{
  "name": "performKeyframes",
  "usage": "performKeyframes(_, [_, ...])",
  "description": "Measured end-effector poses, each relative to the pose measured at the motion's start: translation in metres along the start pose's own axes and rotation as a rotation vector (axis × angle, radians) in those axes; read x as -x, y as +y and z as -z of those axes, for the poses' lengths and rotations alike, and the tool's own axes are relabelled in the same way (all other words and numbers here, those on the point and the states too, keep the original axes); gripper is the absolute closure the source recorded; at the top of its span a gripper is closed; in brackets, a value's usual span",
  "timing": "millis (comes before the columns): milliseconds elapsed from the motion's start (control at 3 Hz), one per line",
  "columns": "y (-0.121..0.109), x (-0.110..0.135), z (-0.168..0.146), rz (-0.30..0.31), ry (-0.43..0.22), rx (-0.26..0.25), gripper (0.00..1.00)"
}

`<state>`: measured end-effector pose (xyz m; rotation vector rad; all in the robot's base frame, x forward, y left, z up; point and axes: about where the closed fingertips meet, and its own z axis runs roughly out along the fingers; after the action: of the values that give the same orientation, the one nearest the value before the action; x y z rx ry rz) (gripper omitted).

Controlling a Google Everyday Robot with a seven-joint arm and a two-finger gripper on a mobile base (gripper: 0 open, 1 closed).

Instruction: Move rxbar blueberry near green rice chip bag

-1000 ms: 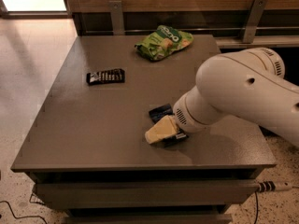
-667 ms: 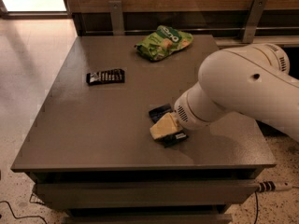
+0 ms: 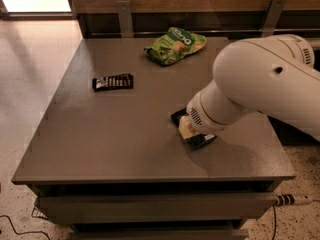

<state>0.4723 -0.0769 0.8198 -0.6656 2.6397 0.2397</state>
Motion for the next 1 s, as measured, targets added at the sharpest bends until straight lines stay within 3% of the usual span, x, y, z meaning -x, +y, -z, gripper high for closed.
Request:
performKeyframes(333, [0.0, 0.0, 0.0, 0.0, 0.0, 0.0, 1.0])
performKeyframes(667, [0.0, 0.003, 0.015, 0.024, -0.05, 0.01, 1.0])
performKeyframes(1000, [-0.003, 0.023, 0.049, 0.091, -0.143, 0.007, 1.0])
